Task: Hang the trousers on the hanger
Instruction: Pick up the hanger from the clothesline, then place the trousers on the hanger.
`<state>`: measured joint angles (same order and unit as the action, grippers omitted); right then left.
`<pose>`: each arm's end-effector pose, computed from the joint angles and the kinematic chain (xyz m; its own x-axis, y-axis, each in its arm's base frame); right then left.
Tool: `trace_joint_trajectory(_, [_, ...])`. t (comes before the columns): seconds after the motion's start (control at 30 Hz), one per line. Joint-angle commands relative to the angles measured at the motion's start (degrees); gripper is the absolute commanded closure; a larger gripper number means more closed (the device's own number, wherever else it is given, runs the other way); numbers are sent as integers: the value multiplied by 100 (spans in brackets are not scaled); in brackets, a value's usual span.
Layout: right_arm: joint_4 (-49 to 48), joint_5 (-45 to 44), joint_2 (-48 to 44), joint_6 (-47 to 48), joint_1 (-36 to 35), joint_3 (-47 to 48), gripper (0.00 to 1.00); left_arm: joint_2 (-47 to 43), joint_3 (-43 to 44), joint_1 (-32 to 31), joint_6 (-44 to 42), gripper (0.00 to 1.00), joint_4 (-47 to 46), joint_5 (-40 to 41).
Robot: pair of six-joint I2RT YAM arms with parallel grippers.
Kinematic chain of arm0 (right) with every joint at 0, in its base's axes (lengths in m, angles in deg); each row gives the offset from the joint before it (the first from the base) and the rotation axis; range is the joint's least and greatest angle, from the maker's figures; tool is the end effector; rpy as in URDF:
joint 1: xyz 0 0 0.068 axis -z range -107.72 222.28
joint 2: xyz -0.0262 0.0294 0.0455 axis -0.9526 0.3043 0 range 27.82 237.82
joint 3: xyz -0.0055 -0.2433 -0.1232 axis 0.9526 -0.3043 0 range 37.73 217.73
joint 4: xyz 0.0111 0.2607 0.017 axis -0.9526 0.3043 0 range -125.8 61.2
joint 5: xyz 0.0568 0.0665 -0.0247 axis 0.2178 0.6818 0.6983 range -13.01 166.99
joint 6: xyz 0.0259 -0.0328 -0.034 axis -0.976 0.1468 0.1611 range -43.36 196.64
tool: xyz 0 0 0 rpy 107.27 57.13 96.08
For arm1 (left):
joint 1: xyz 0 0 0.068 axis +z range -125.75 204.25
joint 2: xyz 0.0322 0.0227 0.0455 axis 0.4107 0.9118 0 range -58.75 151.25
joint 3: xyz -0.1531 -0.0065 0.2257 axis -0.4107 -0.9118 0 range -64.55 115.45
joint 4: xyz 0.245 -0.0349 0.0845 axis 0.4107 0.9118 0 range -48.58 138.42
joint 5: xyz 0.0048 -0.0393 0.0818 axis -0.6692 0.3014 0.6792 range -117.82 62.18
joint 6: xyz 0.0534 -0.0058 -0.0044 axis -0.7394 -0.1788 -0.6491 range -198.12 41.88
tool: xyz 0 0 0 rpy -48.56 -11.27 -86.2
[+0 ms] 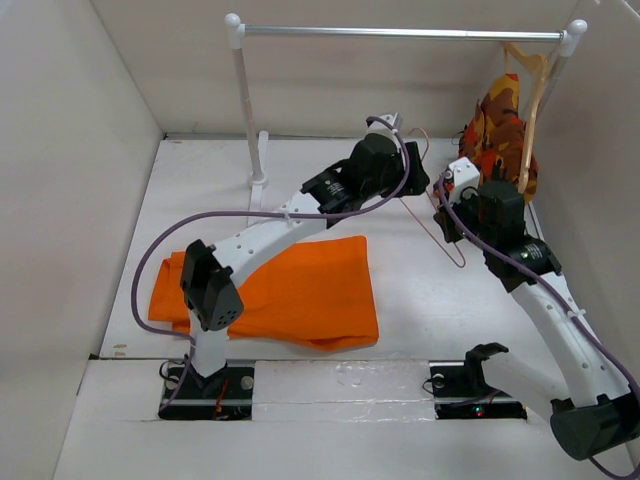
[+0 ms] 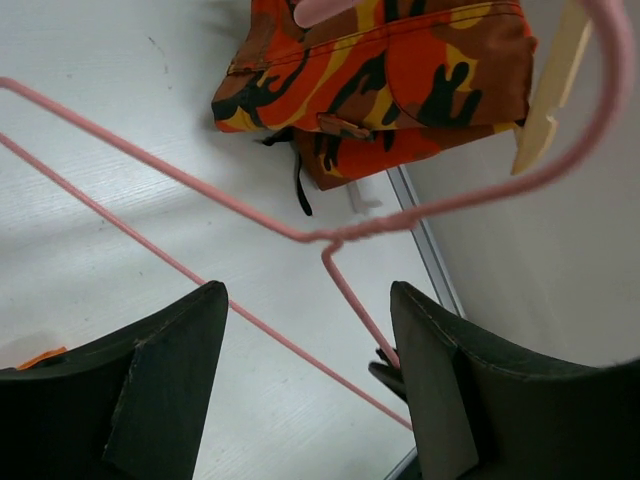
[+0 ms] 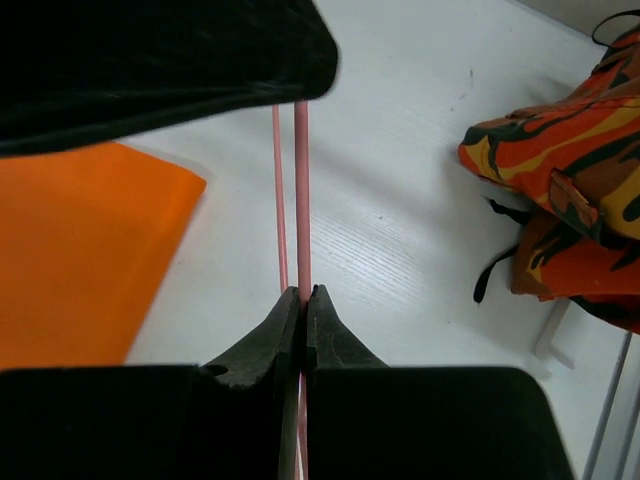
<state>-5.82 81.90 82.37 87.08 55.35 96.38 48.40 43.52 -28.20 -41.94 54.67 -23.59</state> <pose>0.1957 0.0628 0.3582 -0.3447 -0.2937 -0.8916 -0.4334 0.8923 -0.1263 0.2757 -0.3542 0.4064 -0.5460 -0.2559 -0.7977 0.5258 0.6367 -0.5641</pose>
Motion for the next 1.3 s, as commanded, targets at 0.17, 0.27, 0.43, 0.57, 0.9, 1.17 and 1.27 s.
trace_joint_trajectory(0.17, [-256, -191, -199, -252, -495, -91, 100, 174, 320, -20, 345, 53, -297, 140])
trace_joint_trajectory(0.27, [-63, -393, -251, -314, -785, -187, 100, 166, 180, -20, 477, 80, -341, 34])
trace_joint_trajectory(0.43, [420, -772, -690, -507, -1058, -372, 77, -404, -1128, -20, 889, 100, -902, -211])
trace_joint_trajectory(0.57, [920, -544, -1261, -551, -1111, -416, 40, -1292, -2648, -20, 1408, 100, -1999, -607])
trace_joint_trajectory(0.9, [283, 1573, -1246, -603, -1058, -1187, 100, -2373, -5240, -450, 2111, 100, -3565, -653])
trace_joint_trajectory(1.17, [-1651, 1854, -675, -1035, -1128, -2147, 98, -2419, -6324, -644, 2288, 100, -3945, 314])
trace_joint_trajectory(1.27, [-2170, 1952, -192, -1218, -1199, -2427, 85, -2340, -6474, -863, 2367, 100, -3831, 787])
